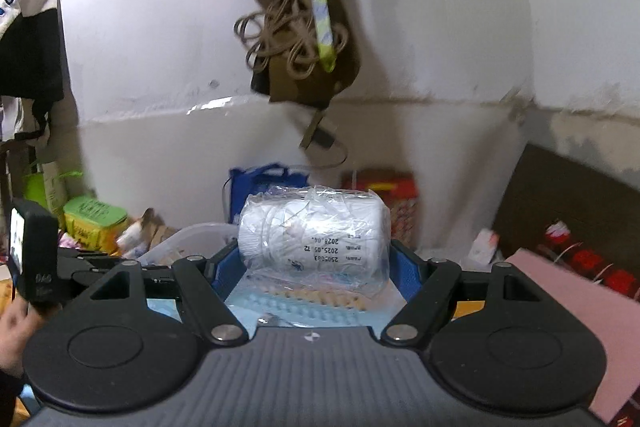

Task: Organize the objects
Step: 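Lower the white roll into the basket and open the right gripper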

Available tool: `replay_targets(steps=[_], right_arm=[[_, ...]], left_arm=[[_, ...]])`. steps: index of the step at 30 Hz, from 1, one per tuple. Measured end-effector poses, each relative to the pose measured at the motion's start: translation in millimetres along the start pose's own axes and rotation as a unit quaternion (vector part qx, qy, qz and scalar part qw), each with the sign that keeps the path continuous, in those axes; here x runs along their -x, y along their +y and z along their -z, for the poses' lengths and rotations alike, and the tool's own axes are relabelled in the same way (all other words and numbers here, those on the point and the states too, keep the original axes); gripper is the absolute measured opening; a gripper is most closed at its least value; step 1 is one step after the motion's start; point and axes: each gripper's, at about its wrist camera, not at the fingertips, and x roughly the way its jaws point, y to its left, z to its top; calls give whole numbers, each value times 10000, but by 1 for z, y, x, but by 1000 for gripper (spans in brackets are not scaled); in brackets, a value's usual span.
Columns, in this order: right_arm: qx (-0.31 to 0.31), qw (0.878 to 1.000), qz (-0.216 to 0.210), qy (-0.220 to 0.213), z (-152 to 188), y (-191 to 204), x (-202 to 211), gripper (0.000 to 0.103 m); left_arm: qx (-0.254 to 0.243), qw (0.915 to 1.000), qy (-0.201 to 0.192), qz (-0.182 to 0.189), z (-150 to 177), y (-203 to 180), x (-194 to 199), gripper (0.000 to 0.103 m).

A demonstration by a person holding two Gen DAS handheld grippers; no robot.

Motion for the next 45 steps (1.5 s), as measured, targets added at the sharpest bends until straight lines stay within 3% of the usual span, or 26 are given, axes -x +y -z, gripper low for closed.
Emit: replay_targets(steps=[10,11,12,13,15,24,30,32,39,41,45], right_arm=[[-29,9994,95,333,3,-3,-39,79],[-25,9994,80,344,4,-4,-41,82],[-6,9990,47,434,6,-4,-44,96],[24,9987,57,502,6,-3,-47,103],[91,9987,216,463,9,-1,-46,103],[-271,9991,277,152,22,-12,-9,103],[-764,9962,344,-250,65,-23,50,103],[-947,9942,486,-143,88,-26,54,103],[-1213,9860,633,948,148,-17,9,103],[-1406,9840,412,1014,154,-16,-1,103],[-1317,9850,402,1040,155,-8,-14,103]], left_arm=[[16,10000,-5,36,1,2,0,23],[14,10000,-10,40,0,2,-1,23],[12,10000,-14,42,0,2,-1,23],[13,10000,-16,41,1,2,-1,23],[9,10000,-15,42,1,2,-1,24],[15,10000,-2,33,-1,1,-1,25],[13,10000,-9,30,0,2,0,26],[16,10000,-8,14,-1,2,0,26],[-39,10000,-51,-50,1,-2,1,26],[-27,10000,-54,-40,1,-1,1,26],[-40,10000,-63,-49,1,-1,1,26]])
